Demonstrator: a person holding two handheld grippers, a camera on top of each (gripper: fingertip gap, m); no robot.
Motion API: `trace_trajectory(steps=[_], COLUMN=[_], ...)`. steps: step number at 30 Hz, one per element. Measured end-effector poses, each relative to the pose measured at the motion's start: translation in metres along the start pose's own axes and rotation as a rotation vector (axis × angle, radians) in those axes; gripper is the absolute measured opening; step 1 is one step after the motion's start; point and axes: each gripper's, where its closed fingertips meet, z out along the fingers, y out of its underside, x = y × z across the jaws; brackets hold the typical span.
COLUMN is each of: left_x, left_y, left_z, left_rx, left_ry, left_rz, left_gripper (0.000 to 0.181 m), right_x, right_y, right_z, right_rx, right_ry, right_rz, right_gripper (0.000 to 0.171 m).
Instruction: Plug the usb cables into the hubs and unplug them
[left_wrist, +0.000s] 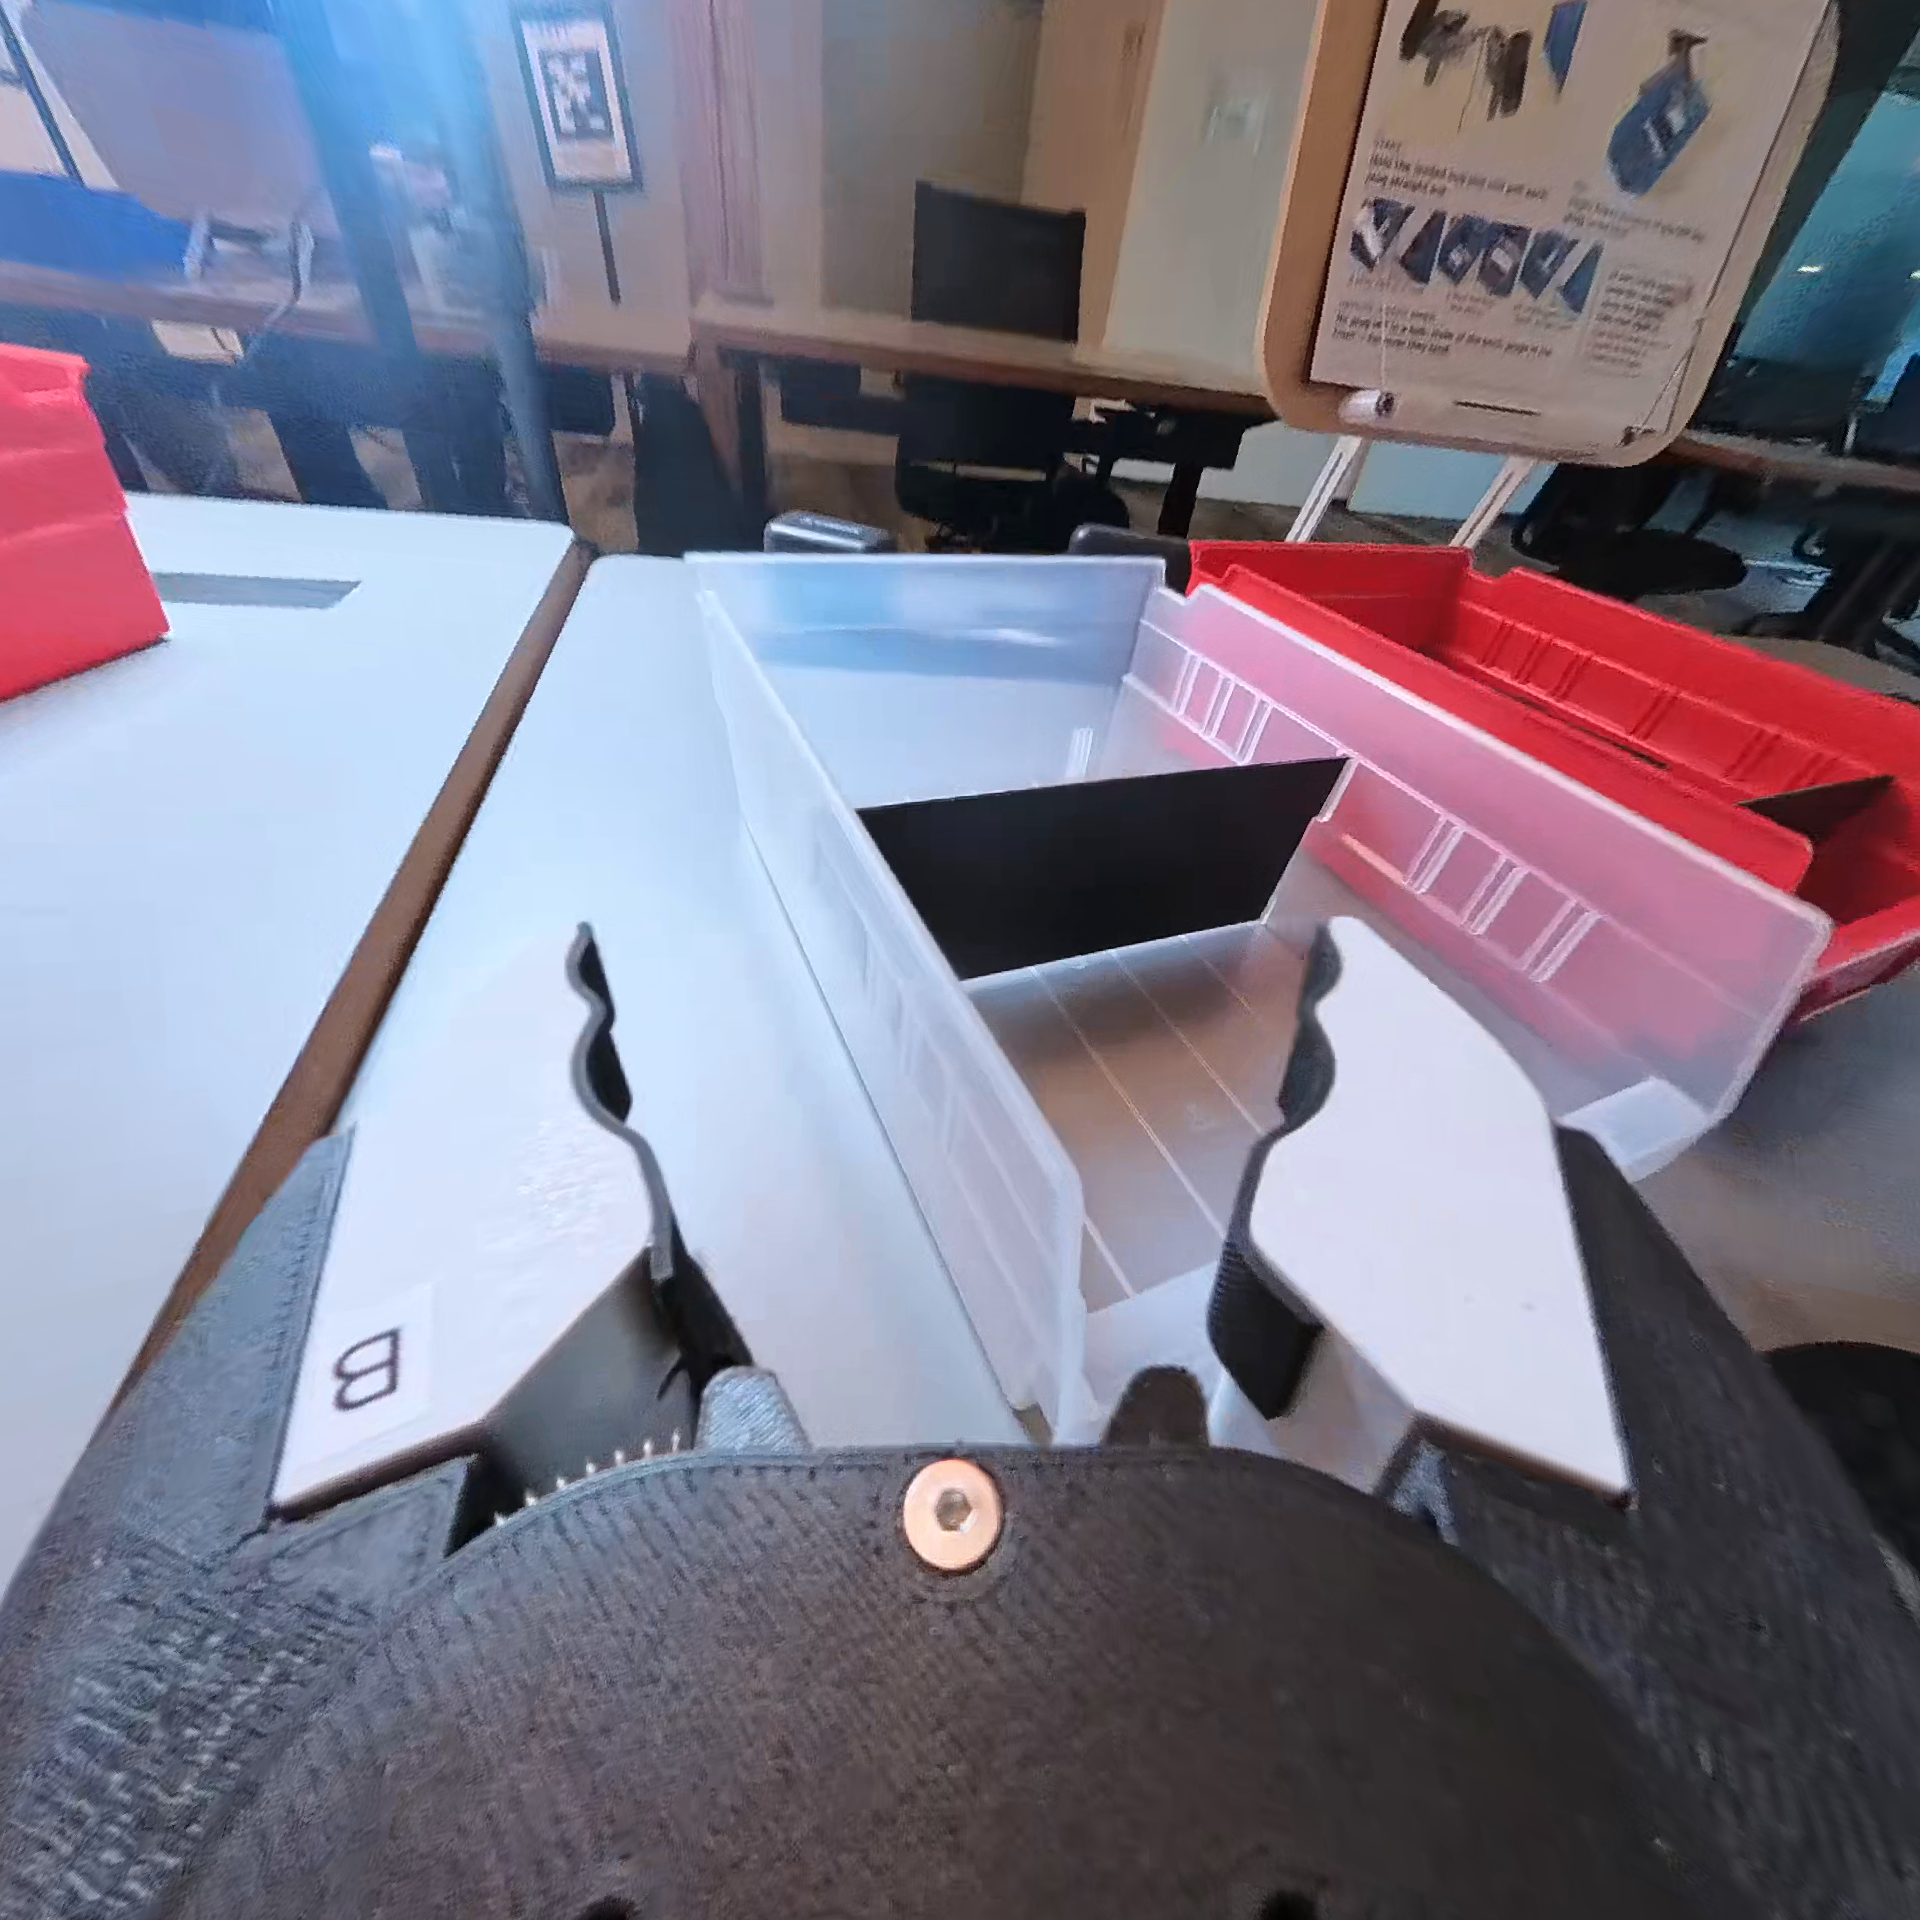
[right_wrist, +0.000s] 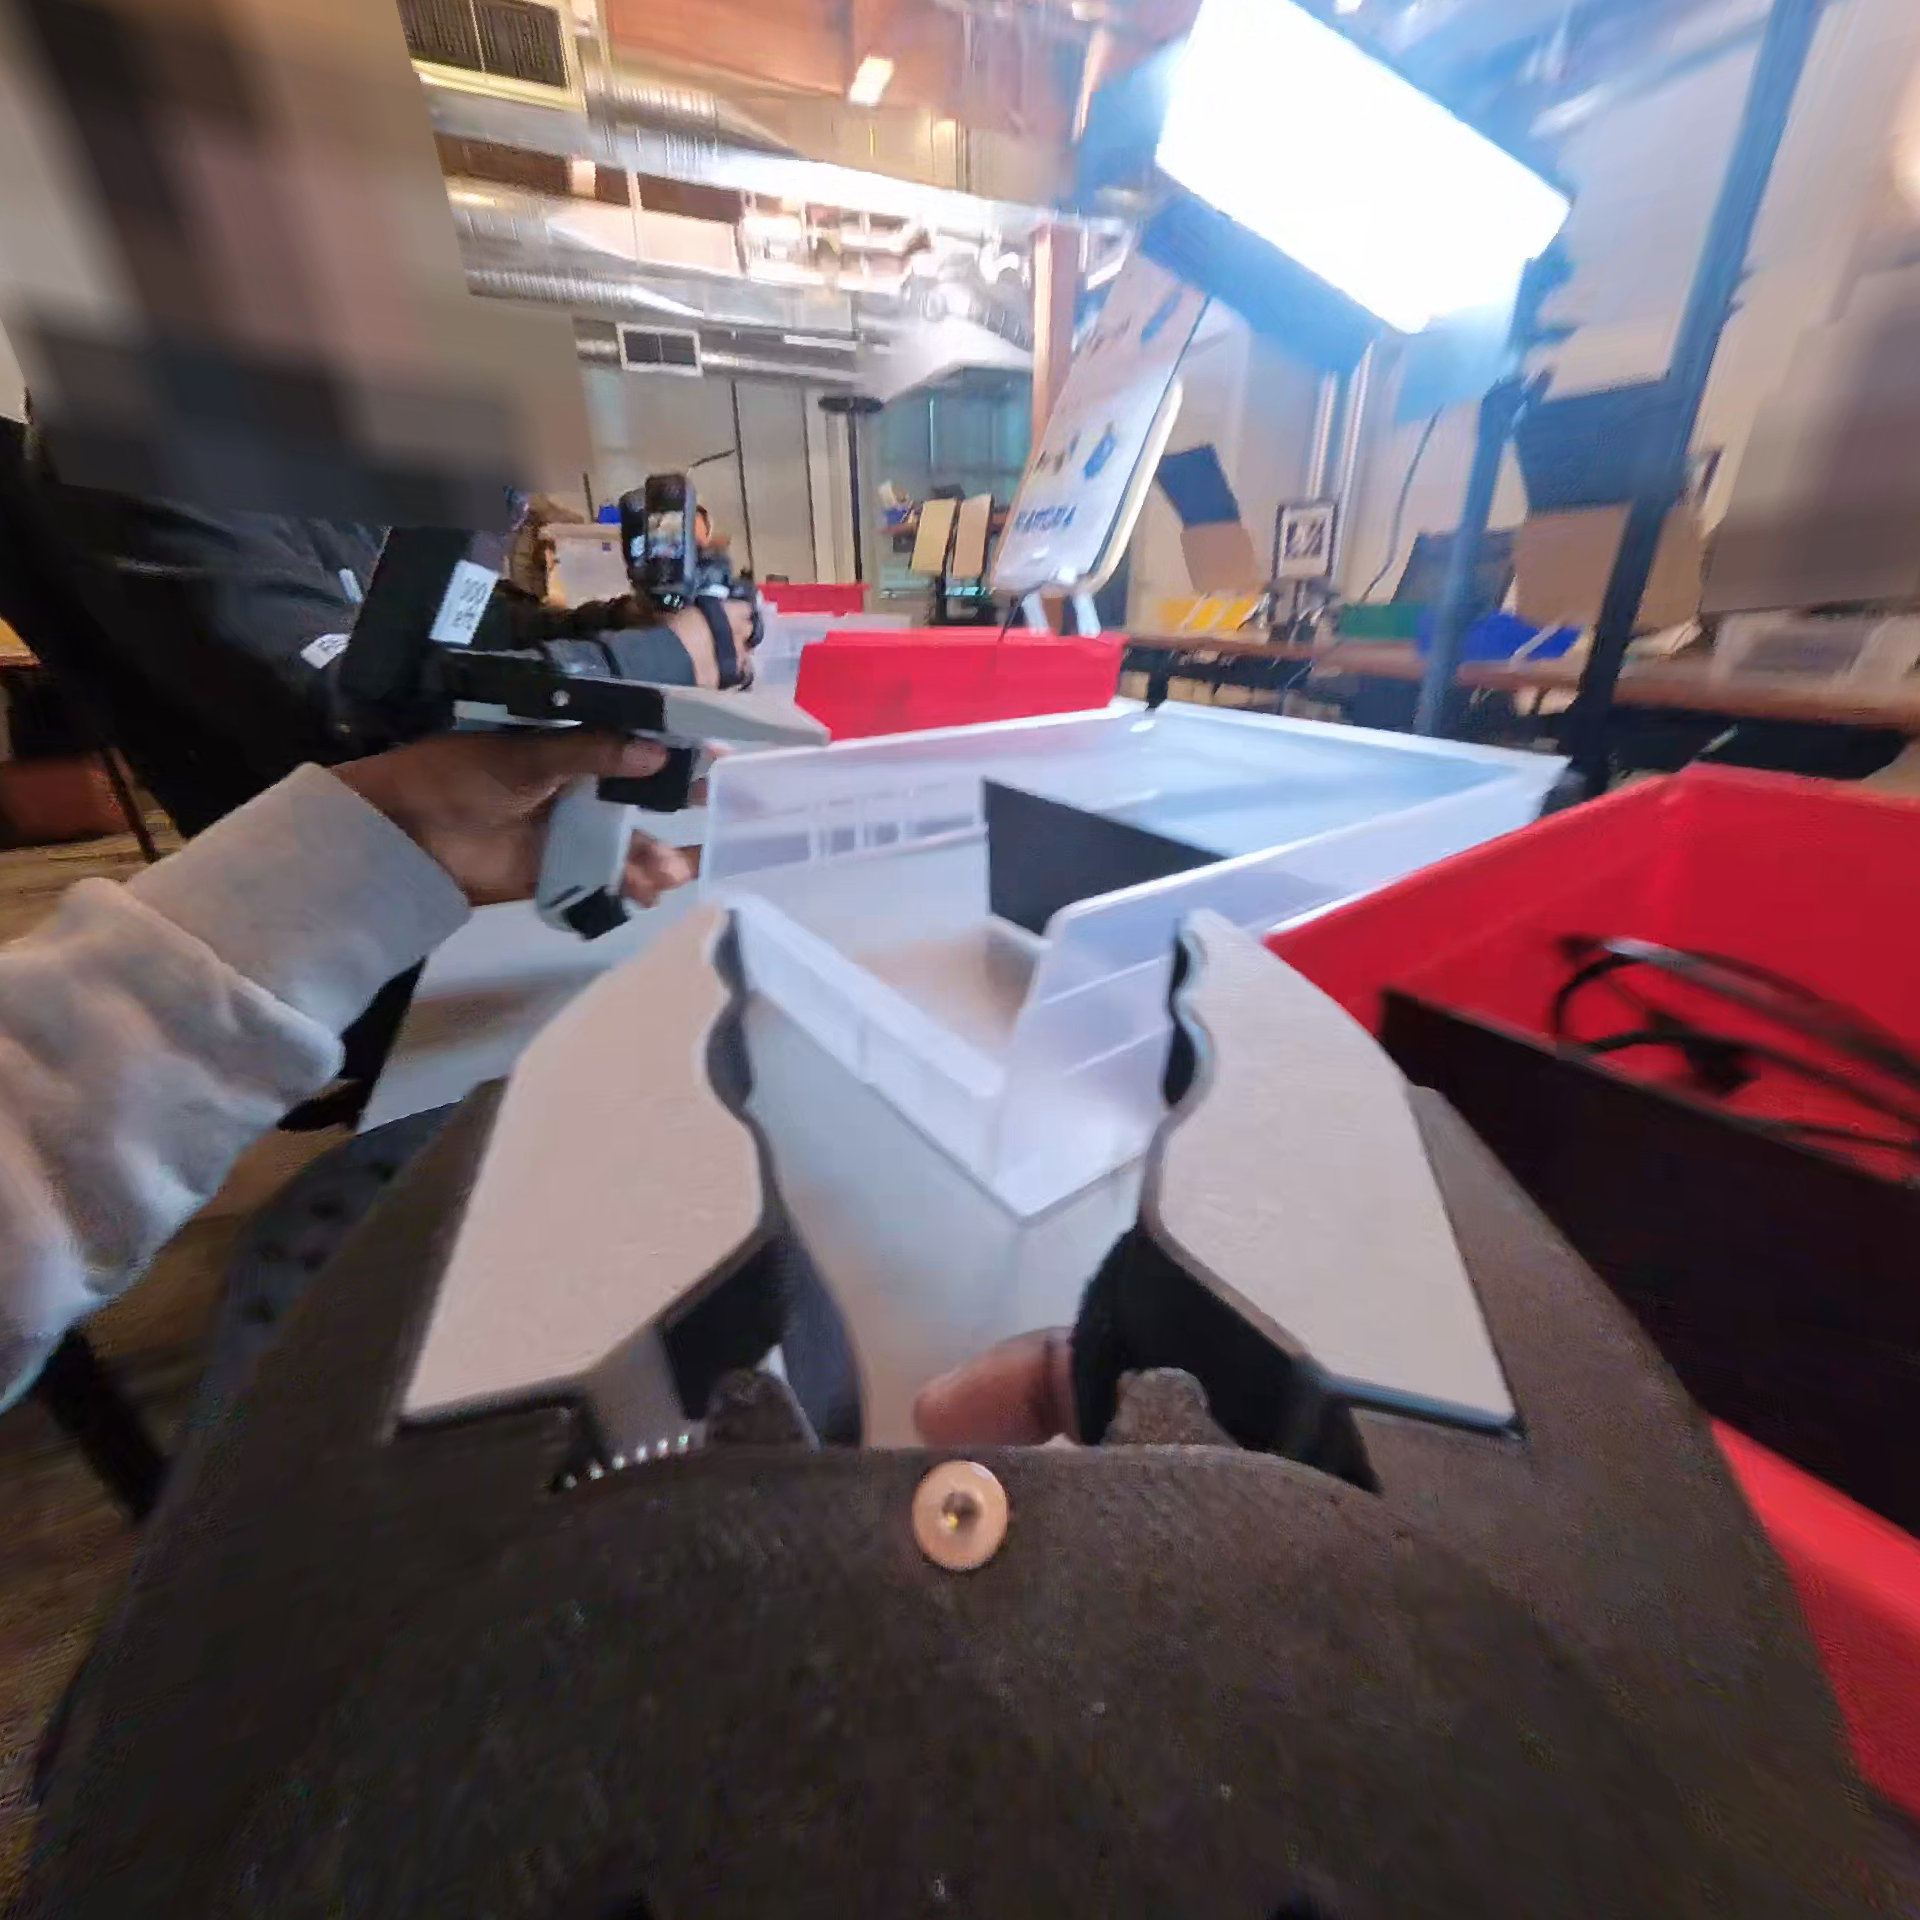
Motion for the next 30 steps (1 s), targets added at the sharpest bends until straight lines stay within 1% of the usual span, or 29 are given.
trace_trajectory(steps=[1,3,4,6,9,12,14,16,17,19,20,24,26,28,29,30], left_x=[-0.001,0.000,0.002,0.006,0.001,-0.001,-0.001,-0.005,-0.005,-0.005,-0.006,-0.010,-0.013,-0.010,-0.005,-0.001], left_y=[0.001,0.005,0.009,0.013,0.009,0.005,0.005,0.008,0.009,0.014,0.016,0.020,0.025,0.038,0.043,0.041], left_z=[0.001,0.002,0.004,0.009,0.014,0.015,0.015,0.017,0.017,0.019,0.020,0.017,0.018,0.024,0.027,0.028], left_rx=[0.021,0.045,0.046,0.062,0.120,0.153,0.167,0.147,0.136,0.108,0.090,0.063,0.023,-0.077,-0.120,-0.102], left_ry=[-0.007,0.008,0.025,0.062,0.044,0.017,-0.006,-0.048,-0.062,-0.097,-0.136,-0.276,-0.317,-0.299,-0.268,-0.247], left_rz=[0.029,0.075,0.055,0.004,-0.104,-0.120,-0.129,-0.125,-0.118,-0.094,-0.084,-0.049,-0.046,-0.056,-0.058,-0.071], left_gripper=[0.126,0.126,0.126,0.126,0.124,0.118,0.113,0.112,0.111,0.107,0.103,0.089,0.083,0.067,0.053,0.036], right_x=[-0.008,-0.006,-0.001,0.001,0.013,0.021,0.023,0.025,0.026,0.026,0.026,0.033,0.036,0.038,0.040,0.044], right_y=[0.006,0.005,0.006,0.009,0.015,0.029,0.041,0.050,0.055,0.061,0.062,0.062,0.063,0.065,0.067,0.069], right_z=[0.006,0.014,0.018,0.027,0.038,0.047,0.052,0.056,0.057,0.061,0.062,0.068,0.072,0.077,0.080,0.083], right_rx=[-0.015,0.002,-0.002,-0.012,-0.042,-0.146,-0.227,-0.295,-0.328,-0.375,-0.386,-0.390,-0.397,-0.408,-0.419,-0.431], right_ry=[-0.003,0.085,0.132,0.166,0.263,0.289,0.278,0.284,0.286,0.293,0.301,0.348,0.365,0.378,0.390,0.409], right_rz=[0.011,-0.011,-0.016,-0.023,0.000,0.071,0.115,0.139,0.141,0.121,0.104,0.058,0.045,0.036,0.034,0.033], right_gripper=[0.089,0.088,0.086,0.085,0.079,0.076,0.070,0.062,0.062,0.067,0.070,0.072,0.073,0.074,0.076,0.076])
